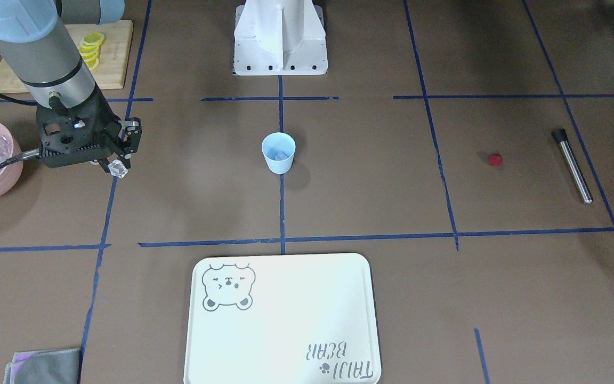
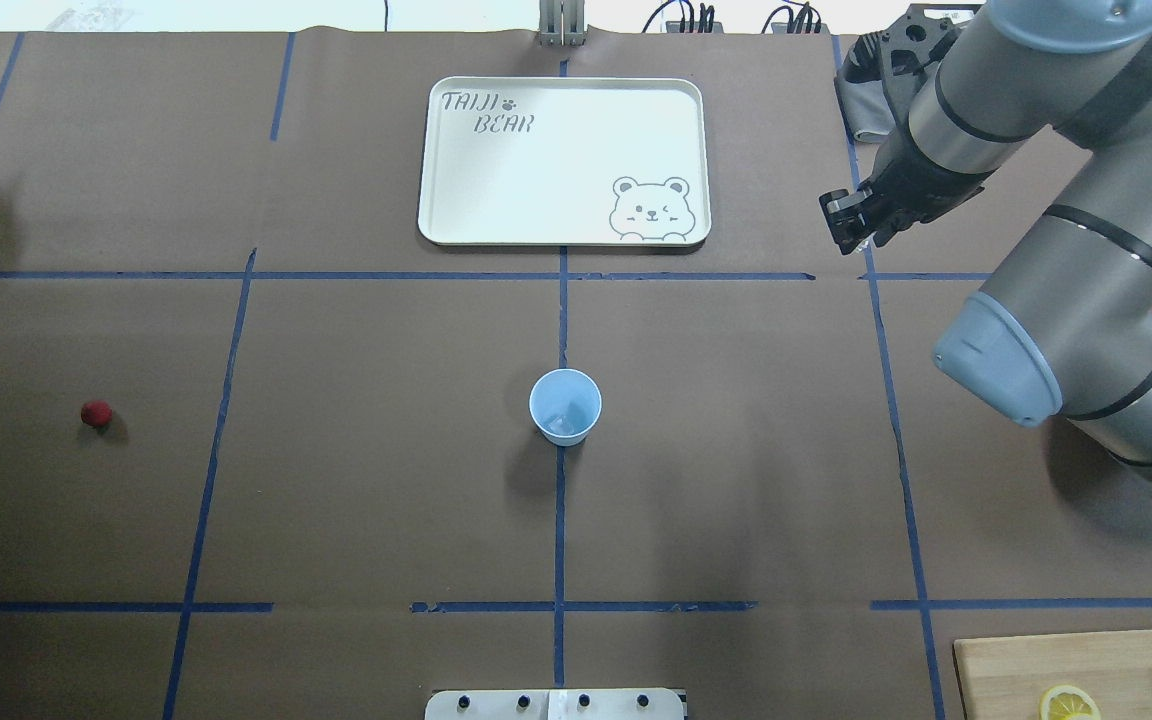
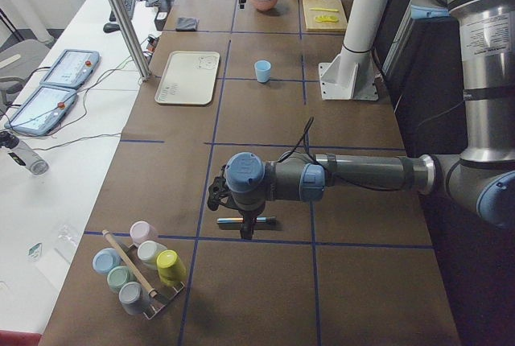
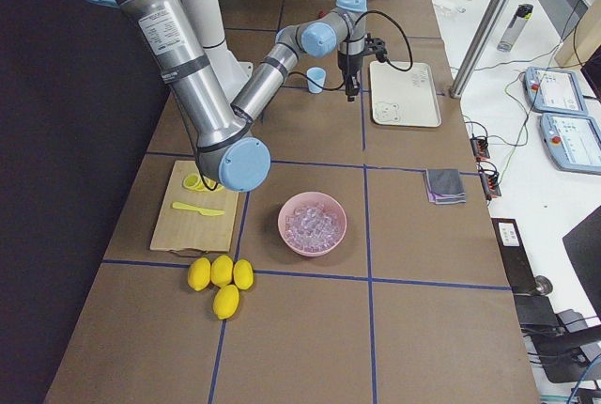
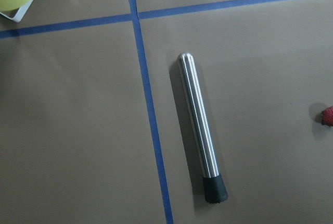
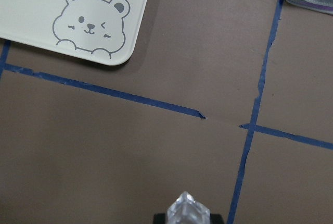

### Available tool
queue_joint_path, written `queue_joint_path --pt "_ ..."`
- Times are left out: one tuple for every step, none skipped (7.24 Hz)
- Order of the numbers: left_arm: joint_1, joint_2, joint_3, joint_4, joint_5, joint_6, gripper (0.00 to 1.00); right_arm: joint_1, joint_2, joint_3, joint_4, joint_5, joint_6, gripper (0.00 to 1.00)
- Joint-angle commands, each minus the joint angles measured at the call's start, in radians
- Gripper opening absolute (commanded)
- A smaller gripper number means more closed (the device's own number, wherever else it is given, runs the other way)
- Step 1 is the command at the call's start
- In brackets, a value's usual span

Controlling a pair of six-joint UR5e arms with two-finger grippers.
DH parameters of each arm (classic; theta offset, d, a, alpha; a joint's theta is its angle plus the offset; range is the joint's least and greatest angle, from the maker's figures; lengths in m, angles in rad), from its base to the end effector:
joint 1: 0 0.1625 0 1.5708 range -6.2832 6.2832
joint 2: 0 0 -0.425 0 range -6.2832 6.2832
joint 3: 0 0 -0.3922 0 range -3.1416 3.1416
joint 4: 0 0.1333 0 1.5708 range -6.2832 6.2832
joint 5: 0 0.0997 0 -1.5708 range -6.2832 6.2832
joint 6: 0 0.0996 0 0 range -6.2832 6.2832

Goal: Mash ice and strawberries in cup
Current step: 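Lift the ice cube and carry it over the light-blue cup with the right gripper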

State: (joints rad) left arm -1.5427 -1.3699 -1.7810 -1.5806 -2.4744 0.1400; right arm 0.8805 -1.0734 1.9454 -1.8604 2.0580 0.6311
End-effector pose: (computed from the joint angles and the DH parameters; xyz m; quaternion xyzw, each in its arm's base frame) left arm -0.0436 -0.4096 0.6350 0.0330 0.4354 0.0797 0.8961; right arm -0.3068 -0.5076 0.2544 0.0782 -0.3534 -0.0967 0.9272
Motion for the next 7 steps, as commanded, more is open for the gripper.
queue_joint_path --pt "0.001 0.006 -0.009 -0.001 -0.001 0.0 1.0 -0.059 0.03 -0.008 -0.006 0.002 0.005 0.07" --pt "0.001 0.005 -0.009 -0.001 -0.001 0.001 1.0 -0.125 0.083 -0.007 -0.014 -0.001 0.125 0.07" --pt "0.001 0.005 -0.009 -0.002 -0.001 0.0 1.0 -0.17 0.131 -0.014 -0.014 -0.009 0.195 0.07" --pt "0.001 0.005 -0.009 -0.001 -0.001 0.0 1.0 -0.205 0.183 -0.023 -0.016 -0.013 0.267 0.07" --pt "0.001 0.003 -0.009 -0.002 -0.001 0.001 1.0 -0.259 0.237 -0.055 -0.014 -0.063 0.338 0.07" --pt "0.001 0.003 -0.009 -0.003 -0.001 0.001 1.0 -0.315 0.313 -0.136 -0.013 -0.131 0.411 0.07" --pt "0.001 0.003 -0.009 -0.003 -0.001 0.0 1.0 -0.345 0.375 -0.214 -0.01 -0.153 0.444 0.07"
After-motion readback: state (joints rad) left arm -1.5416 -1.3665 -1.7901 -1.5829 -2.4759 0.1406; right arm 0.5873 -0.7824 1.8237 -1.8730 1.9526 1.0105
